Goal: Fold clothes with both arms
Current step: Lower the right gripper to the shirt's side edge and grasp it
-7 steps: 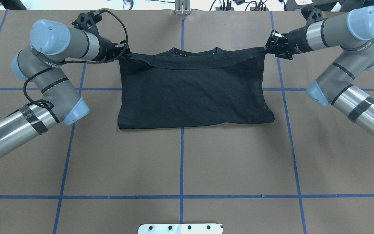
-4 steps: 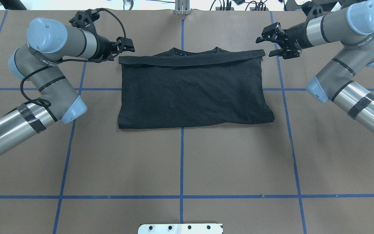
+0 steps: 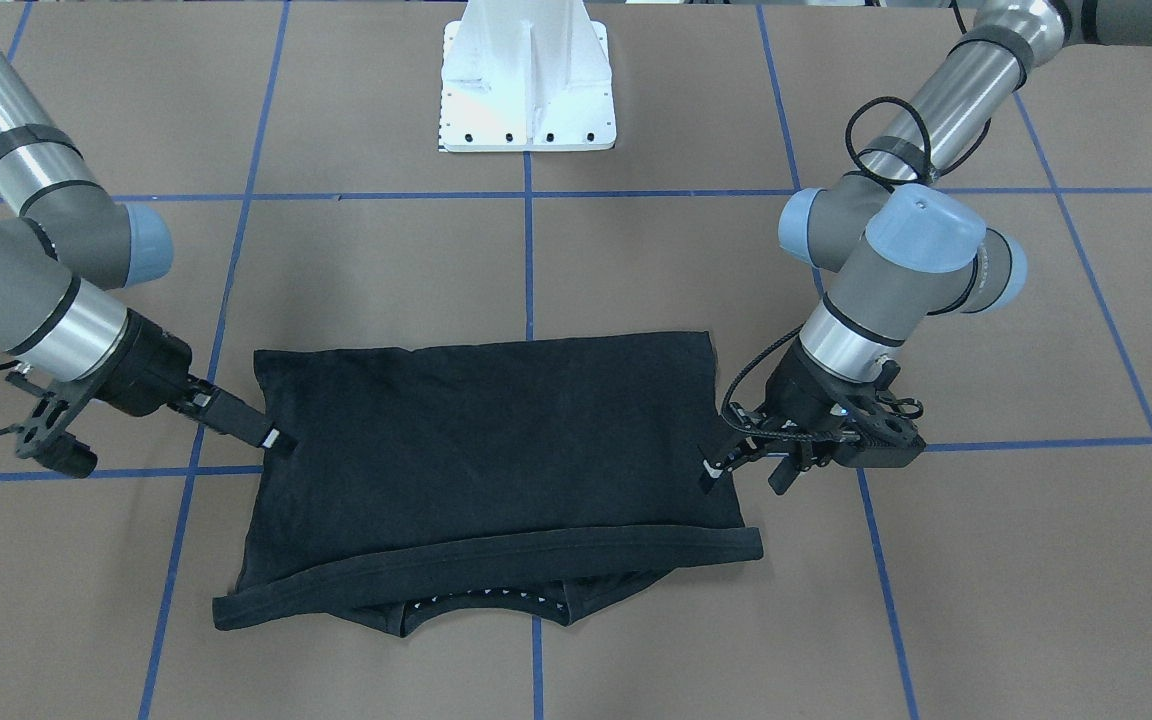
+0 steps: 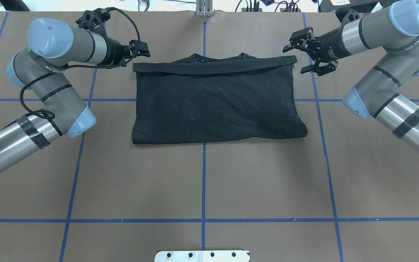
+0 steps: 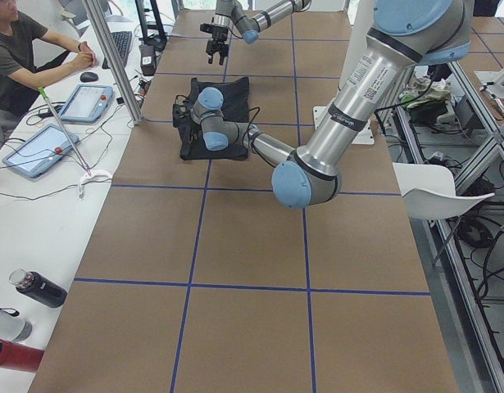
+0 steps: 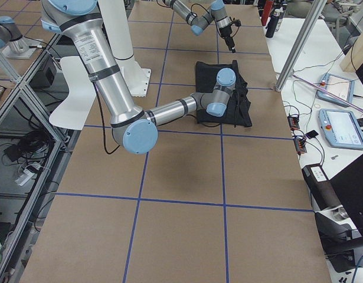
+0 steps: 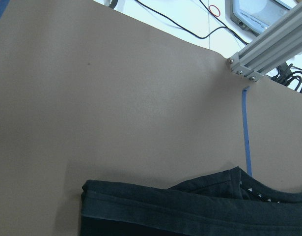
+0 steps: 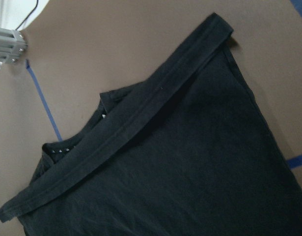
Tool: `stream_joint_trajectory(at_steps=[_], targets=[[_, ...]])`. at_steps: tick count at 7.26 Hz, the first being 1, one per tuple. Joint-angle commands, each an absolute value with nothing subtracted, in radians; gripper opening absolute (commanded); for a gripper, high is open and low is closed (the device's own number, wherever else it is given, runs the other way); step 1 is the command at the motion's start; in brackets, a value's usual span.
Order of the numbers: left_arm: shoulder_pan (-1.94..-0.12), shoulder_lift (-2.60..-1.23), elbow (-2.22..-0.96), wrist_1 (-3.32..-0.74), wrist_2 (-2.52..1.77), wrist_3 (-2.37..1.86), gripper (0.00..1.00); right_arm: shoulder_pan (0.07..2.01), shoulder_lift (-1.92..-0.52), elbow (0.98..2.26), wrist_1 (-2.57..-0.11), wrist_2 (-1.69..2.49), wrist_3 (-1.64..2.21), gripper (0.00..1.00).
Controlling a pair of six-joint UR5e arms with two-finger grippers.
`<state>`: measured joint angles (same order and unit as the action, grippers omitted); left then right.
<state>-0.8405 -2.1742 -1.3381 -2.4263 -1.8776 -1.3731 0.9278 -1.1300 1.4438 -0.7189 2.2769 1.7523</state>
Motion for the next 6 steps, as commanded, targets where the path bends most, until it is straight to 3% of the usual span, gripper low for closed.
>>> stream_joint_trajectory(at_steps=[1,6], targets=[[-0.841,-2.157,-1.361,-2.425,-1.878,-1.373,1.0,0.862,-1.186,1.477,-0.779,2.223,1.731,1.0],[-0.841,-2.157,-1.364,-2.427,-1.878,-1.373,1.0,0.858,-1.262,1.476,-0.775,2.235,1.629,1.0]])
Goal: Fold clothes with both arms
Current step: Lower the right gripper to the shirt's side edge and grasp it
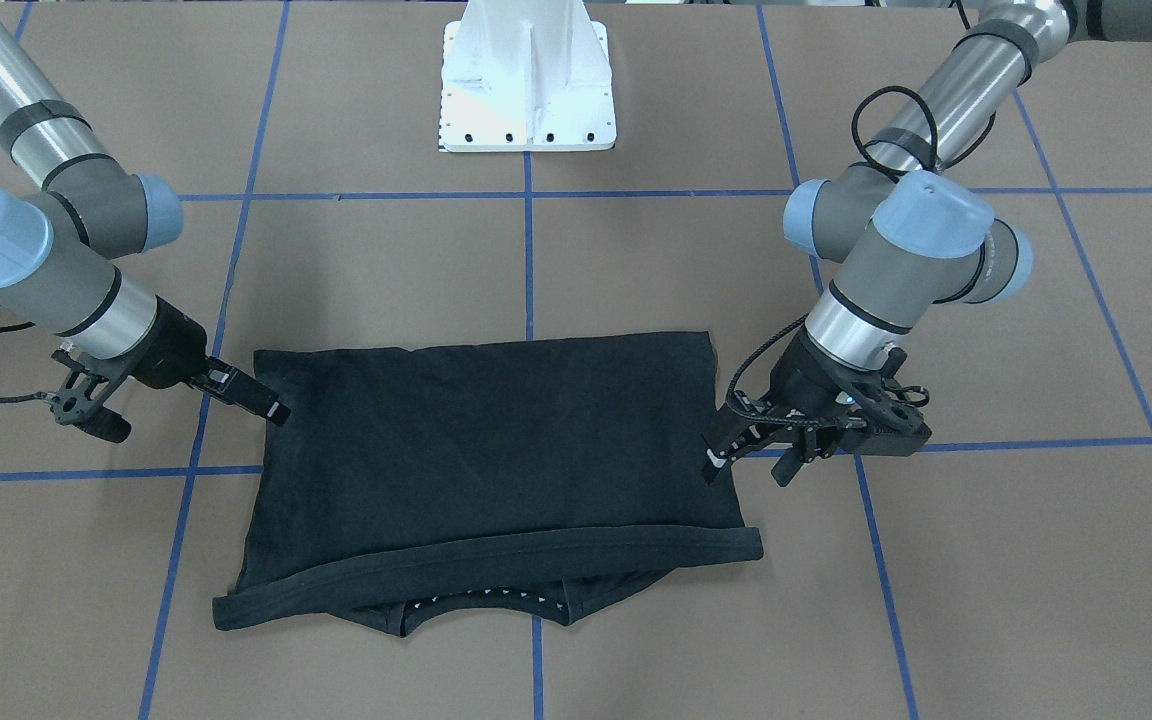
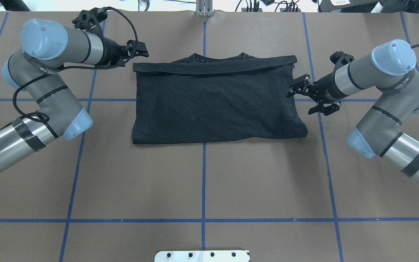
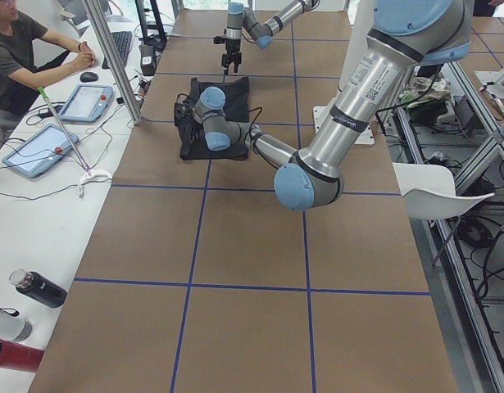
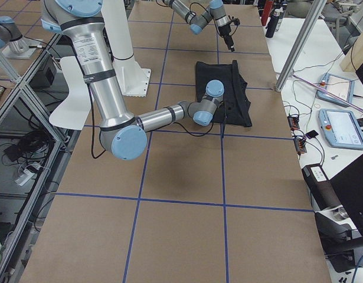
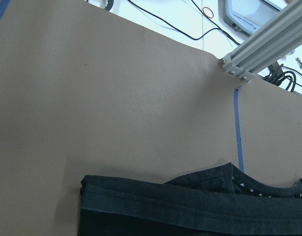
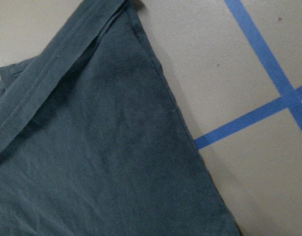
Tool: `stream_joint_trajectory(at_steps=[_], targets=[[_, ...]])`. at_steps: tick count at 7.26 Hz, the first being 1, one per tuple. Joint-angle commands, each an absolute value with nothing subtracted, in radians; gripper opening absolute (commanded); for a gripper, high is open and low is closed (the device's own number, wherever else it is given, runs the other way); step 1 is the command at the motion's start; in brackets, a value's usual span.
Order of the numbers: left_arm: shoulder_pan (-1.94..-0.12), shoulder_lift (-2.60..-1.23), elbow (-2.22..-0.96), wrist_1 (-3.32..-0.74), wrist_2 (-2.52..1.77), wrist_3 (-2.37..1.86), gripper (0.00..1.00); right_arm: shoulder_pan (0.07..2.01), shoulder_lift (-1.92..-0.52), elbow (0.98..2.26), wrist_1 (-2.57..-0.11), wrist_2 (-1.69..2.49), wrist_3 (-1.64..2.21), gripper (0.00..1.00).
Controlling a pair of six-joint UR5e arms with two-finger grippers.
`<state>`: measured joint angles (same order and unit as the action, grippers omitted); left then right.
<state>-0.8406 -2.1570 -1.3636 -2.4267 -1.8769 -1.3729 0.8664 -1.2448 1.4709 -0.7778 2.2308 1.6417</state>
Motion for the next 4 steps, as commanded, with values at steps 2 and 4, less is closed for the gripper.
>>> stream_joint_trajectory(at_steps=[2,4], targets=[[-0.841,-2.149,-1.364,-2.433,-1.876,-1.373,1.0,0.83,-1.281,1.493,-0.772,2.238,1.609,1.0],[-0.841,-2.149,-1.364,-2.433,-1.876,-1.373,1.0,0.798,-1.29,1.493,-0.773,2.223,1.608,1.0]])
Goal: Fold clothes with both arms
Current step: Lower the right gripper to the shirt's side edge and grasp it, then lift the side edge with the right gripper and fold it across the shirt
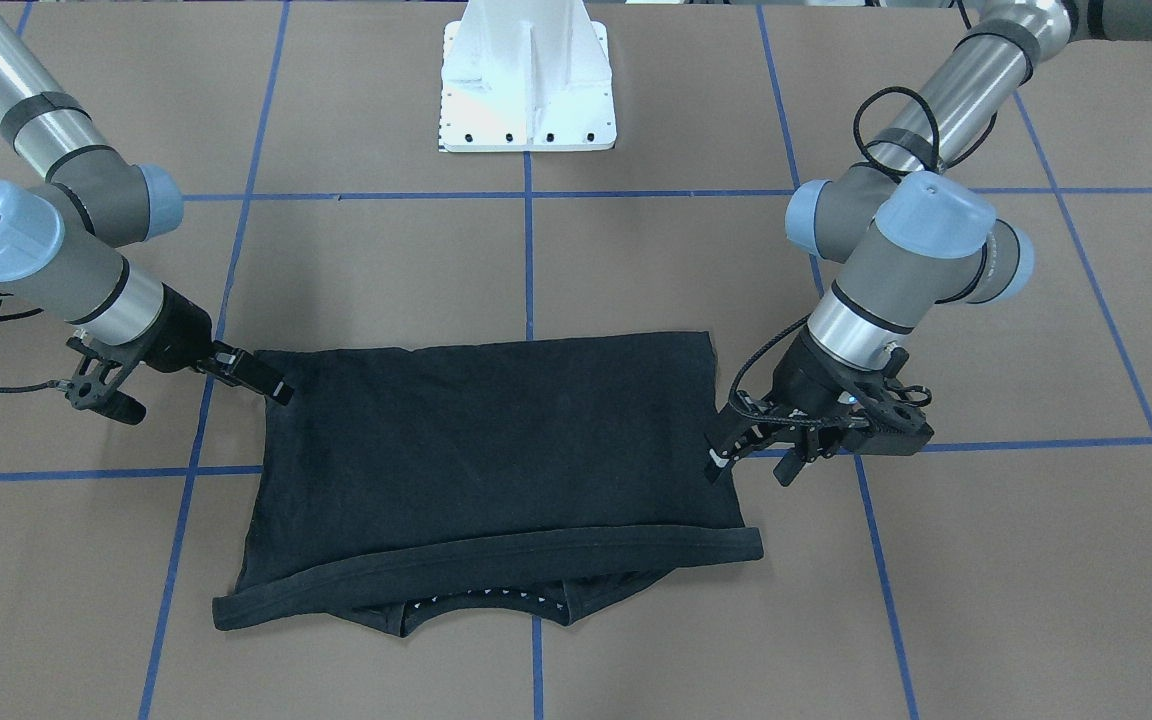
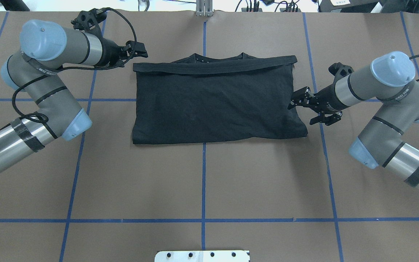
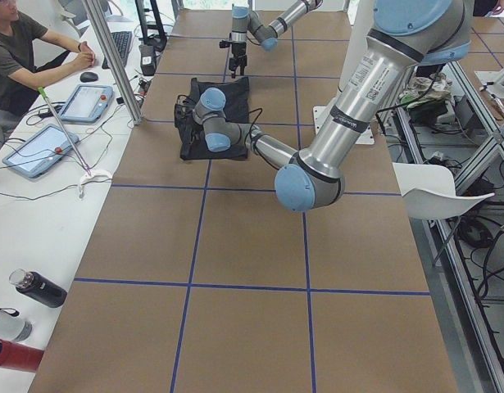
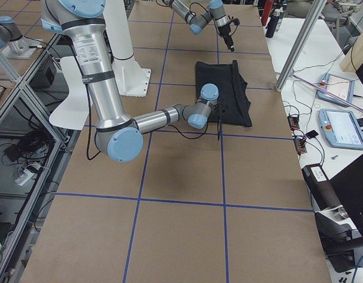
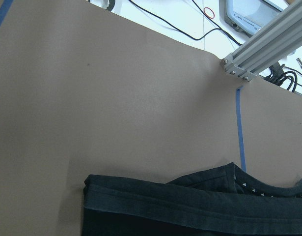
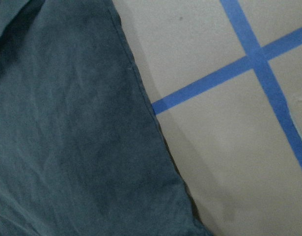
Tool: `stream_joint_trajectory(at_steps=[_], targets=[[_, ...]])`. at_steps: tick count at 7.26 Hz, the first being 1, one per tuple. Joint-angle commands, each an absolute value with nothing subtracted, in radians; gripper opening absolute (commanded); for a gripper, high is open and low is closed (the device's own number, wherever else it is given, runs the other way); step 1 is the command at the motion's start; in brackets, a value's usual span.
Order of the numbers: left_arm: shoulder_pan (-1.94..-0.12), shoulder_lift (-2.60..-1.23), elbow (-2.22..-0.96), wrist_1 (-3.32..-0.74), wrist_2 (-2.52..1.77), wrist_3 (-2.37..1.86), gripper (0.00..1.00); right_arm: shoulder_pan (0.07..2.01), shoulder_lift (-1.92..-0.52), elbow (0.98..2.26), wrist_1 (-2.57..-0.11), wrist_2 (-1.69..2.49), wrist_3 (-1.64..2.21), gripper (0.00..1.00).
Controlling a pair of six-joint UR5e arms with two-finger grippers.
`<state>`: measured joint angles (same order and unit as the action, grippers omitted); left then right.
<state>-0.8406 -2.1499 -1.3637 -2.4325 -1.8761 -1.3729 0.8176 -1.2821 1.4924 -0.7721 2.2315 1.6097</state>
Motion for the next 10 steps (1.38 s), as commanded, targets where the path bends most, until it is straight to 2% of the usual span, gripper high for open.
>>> stream_joint_trajectory(at_steps=[1,3,4,5,6,7,10], targets=[[-0.841,-2.148,-1.364,-2.433,-1.876,-1.373,1.0,0.795,-1.29,1.493,-0.773,2.23,1.608,0.99],[-0.841,-2.149,-1.364,-2.433,-1.876,-1.373,1.0,0.795,-1.295,1.494,-0.772,2.23,1.608,0.88],[-0.841,-2.149,-1.364,-2.433,-1.876,-1.373,1.0,0.795,-1.298,1.497,-0.77,2.229,1.608,0.78],[-0.841,-2.149,-1.364,-2.433,-1.876,-1.373,1.0,0.795,-1.307,1.514,-0.77,2.224,1.608,0.51],[-0.841,-2.149,-1.364,-2.433,-1.876,-1.373,1.0,0.795,-1.328,1.546,-0.77,2.226,1.608,0.07],[-0.841,-2.149,-1.364,-2.433,-1.876,-1.373,1.0,0.785,-1.35,1.58,-0.77,2.227,1.609,0.0],[-0.839,-2.149,-1.364,-2.436,-1.876,-1.374,1.0,0.738,-1.37,1.643,-0.77,2.235,1.608,0.0]])
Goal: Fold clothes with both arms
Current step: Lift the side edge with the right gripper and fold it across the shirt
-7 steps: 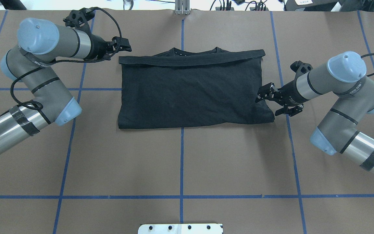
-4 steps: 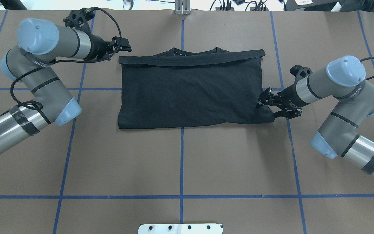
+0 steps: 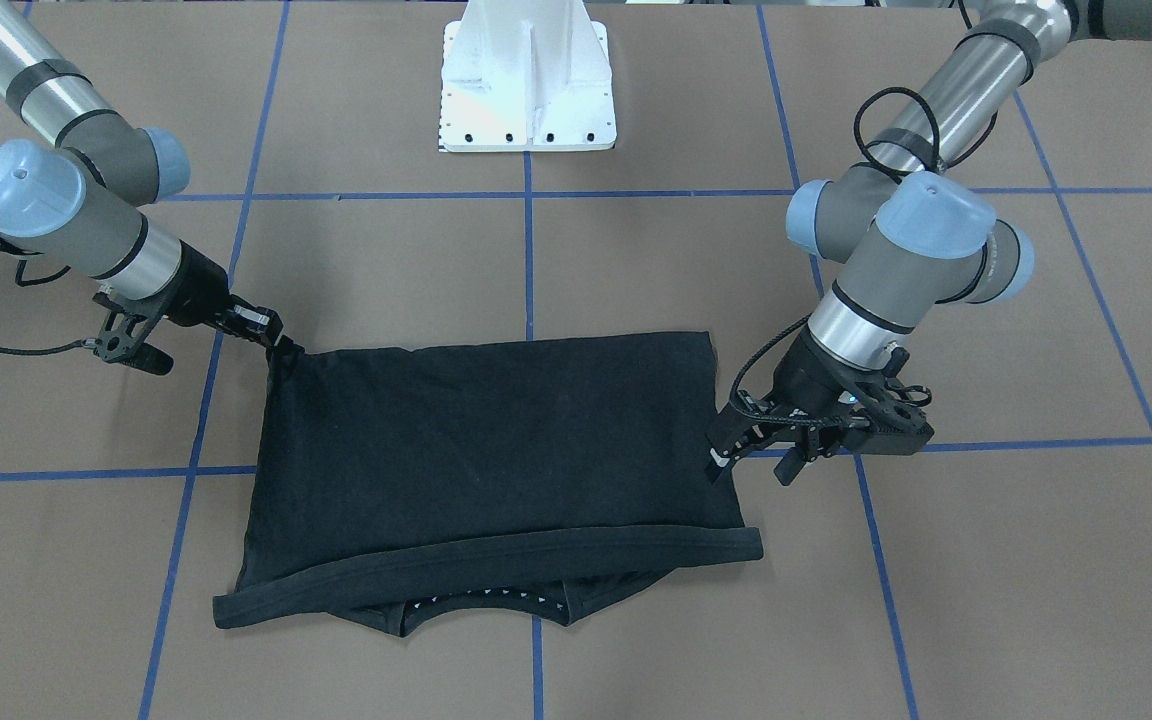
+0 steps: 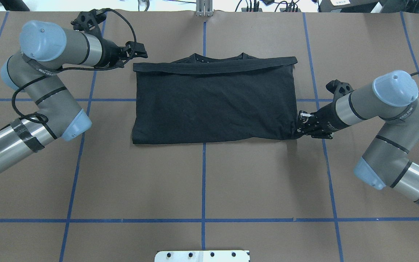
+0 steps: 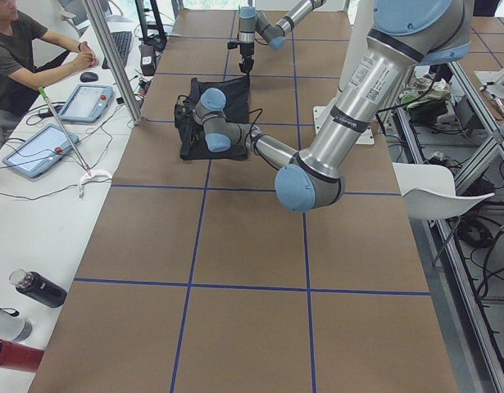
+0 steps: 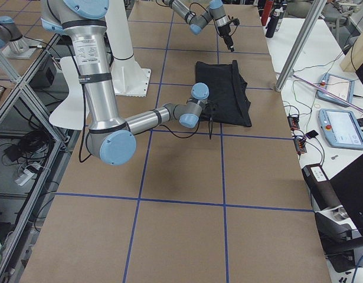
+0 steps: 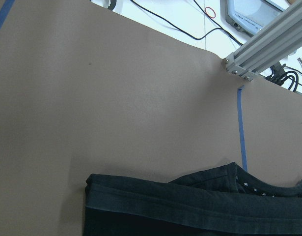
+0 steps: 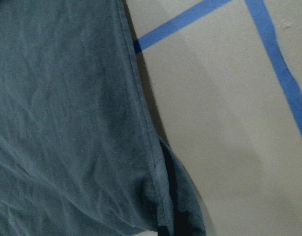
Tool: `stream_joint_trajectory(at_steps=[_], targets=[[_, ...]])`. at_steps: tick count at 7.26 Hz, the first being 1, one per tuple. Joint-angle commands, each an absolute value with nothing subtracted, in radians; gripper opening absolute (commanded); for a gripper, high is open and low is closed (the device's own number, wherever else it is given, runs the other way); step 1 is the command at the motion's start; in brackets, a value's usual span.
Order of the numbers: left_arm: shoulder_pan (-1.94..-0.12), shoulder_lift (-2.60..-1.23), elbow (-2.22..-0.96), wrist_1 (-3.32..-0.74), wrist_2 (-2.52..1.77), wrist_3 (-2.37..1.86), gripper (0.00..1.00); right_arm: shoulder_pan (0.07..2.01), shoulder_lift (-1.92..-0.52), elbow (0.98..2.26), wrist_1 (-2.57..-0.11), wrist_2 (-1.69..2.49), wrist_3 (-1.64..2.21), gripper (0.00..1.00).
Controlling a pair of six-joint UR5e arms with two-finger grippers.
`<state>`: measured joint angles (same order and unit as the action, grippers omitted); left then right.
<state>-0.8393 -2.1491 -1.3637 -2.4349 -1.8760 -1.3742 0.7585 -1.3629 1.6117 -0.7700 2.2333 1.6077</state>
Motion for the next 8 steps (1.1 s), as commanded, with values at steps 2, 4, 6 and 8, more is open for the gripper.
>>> stream_joint_trajectory(at_steps=[2,4,6,8], targets=[[-0.839,-2.151,-1.364,-2.436,-1.876,-1.374,1.0,0.677,-1.431,1.753,-0.77,2.243,1.611,0.0],[-0.839,-2.151,-1.364,-2.431,-1.876,-1.374,1.0,0.634,-1.463,1.876,-0.769,2.381,1.621,0.0],[-0.842,-2.149,-1.379,-2.427,-1.876,-1.373,1.0,0.493,-1.375,1.928,-0.769,2.465,1.774,0.0],[-0.842,-2.148,-1.385,-2.425,-1.875,-1.374,1.0,0.379,-1.287,1.93,-0.769,2.457,1.79,0.0]])
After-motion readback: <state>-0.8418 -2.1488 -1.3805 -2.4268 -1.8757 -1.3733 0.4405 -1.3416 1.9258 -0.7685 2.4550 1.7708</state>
